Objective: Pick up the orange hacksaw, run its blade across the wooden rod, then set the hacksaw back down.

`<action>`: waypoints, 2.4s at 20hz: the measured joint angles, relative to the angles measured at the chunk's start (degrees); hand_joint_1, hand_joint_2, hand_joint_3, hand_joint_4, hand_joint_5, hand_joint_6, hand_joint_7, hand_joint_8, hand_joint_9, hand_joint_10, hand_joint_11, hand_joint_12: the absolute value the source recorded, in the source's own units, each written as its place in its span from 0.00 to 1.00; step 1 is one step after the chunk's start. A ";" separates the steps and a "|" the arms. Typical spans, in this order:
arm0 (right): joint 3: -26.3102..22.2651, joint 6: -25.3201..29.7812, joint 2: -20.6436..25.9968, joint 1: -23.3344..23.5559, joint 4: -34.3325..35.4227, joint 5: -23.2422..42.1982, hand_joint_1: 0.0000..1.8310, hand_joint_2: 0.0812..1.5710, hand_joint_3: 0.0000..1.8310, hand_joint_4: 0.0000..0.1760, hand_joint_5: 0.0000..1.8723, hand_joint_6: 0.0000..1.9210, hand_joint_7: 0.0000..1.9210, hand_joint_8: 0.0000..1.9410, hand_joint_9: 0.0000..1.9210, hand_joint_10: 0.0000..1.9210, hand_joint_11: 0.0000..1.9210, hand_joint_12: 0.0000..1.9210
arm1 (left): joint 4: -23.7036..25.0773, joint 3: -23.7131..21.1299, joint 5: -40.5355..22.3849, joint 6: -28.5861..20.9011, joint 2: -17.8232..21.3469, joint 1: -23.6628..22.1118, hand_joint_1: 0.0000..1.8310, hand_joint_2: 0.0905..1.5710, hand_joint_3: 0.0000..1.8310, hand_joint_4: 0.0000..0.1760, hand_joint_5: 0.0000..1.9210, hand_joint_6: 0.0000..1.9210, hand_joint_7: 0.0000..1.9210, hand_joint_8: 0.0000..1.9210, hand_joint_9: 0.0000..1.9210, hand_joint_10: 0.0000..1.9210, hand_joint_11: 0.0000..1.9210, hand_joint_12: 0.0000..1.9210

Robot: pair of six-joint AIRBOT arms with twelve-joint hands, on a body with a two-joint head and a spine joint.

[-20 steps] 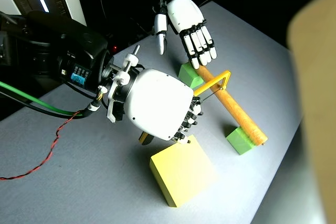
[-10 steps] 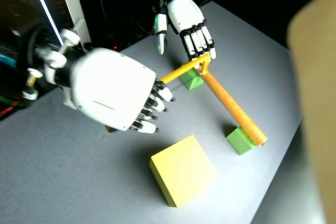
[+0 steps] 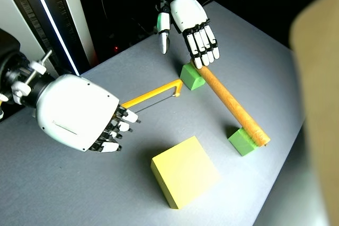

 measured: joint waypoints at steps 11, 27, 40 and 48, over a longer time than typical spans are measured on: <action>4.61 0.68 -6.38 -1.99 0.96 0.35 0.68 0.67 0.00 0.00 0.52 0.49 0.61 0.39 0.70 0.00 0.49 0.47 | -0.11 -0.17 5.60 0.35 4.46 -6.95 0.00 0.80 0.00 0.00 0.09 0.00 0.09 0.00 0.07 0.00 0.00 0.13; 5.79 5.20 -6.71 -6.69 -3.76 4.33 0.50 0.46 0.00 0.00 0.00 0.00 0.00 0.00 0.00 0.00 0.00 0.00 | -1.77 1.49 35.60 12.96 11.96 -35.19 0.00 0.80 0.00 0.00 0.09 0.00 0.09 0.00 0.07 0.00 0.00 0.14; -6.73 6.95 9.81 -14.71 -22.14 8.33 0.10 0.55 0.00 0.00 0.07 0.97 0.06 0.99 0.08 0.99 0.08 1.00 | -7.28 1.68 41.72 21.11 9.03 -40.52 0.07 0.75 0.00 0.00 0.32 1.00 0.34 1.00 0.29 1.00 0.26 1.00; -6.03 11.41 9.25 -14.82 -23.69 11.28 0.55 0.85 0.00 0.44 0.79 1.00 0.85 1.00 0.86 1.00 0.83 1.00 | -7.26 2.01 41.03 20.92 6.01 -39.63 0.66 0.86 0.00 1.00 0.75 1.00 0.81 1.00 0.82 1.00 0.79 1.00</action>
